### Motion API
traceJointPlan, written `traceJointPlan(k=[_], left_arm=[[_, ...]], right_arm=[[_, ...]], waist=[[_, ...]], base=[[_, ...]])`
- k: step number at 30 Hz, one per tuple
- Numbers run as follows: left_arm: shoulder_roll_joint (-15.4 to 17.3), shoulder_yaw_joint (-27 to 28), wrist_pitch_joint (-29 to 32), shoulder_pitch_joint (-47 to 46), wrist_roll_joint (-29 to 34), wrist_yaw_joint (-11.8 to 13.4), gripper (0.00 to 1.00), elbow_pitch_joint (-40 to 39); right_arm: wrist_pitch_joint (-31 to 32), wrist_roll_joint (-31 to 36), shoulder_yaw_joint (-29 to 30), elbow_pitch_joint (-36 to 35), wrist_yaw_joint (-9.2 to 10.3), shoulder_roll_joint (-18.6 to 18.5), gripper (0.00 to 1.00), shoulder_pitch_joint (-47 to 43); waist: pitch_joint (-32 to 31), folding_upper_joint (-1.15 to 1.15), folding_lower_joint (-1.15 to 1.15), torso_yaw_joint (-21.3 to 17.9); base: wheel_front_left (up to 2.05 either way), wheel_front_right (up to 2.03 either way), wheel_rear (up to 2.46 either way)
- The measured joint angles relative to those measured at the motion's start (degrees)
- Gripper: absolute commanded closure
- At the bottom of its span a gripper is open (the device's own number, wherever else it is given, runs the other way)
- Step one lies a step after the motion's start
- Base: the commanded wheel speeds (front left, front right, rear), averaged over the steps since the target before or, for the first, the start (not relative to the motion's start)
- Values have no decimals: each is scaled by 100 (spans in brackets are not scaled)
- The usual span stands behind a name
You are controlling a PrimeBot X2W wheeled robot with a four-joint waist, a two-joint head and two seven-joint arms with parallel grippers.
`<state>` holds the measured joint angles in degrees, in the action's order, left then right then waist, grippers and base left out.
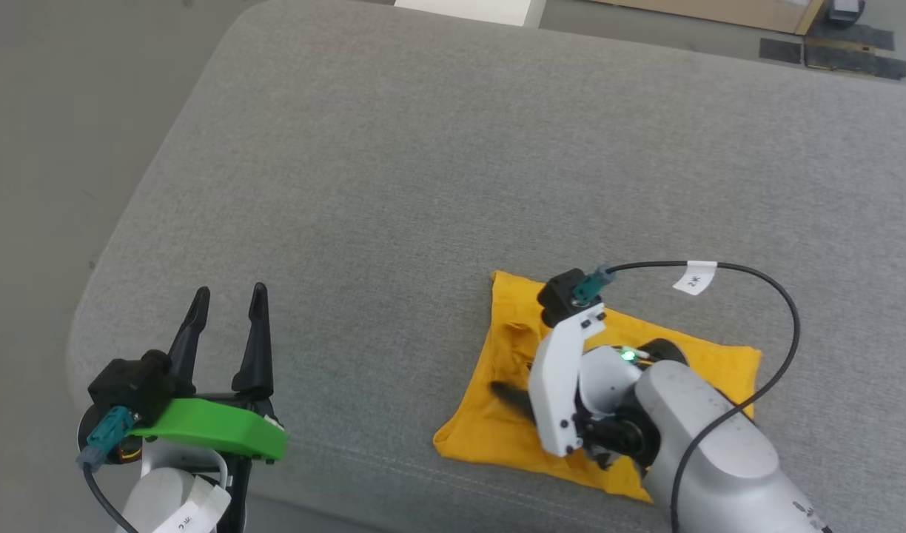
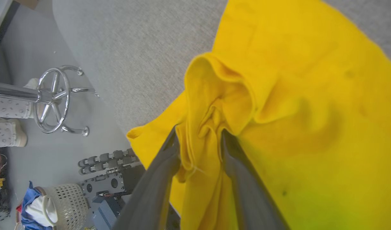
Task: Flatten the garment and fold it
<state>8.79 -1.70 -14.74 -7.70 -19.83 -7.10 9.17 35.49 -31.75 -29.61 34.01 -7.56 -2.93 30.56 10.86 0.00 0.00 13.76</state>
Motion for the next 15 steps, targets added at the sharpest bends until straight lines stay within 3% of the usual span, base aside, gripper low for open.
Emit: traceJointPlan(k=[9,12,15], left_arm=[[-3,-14,0,7,2,0,0,124],[-3,4,0,31,19,0,0,138],[-9,56,0,79,68,8,0,92]], right_arm=[[-678,-999,-771,-446,0,12,0,332],[-1048,-990,-673,-544,0,18,0,379],[-1559,-521,-345,-617,0,19,0,378]], waist=[[-255,0,0,-253],[-377,0,0,-389],[-494,0,0,-555]], base=[[0,0,0],[0,0,0],[0,0,0]])
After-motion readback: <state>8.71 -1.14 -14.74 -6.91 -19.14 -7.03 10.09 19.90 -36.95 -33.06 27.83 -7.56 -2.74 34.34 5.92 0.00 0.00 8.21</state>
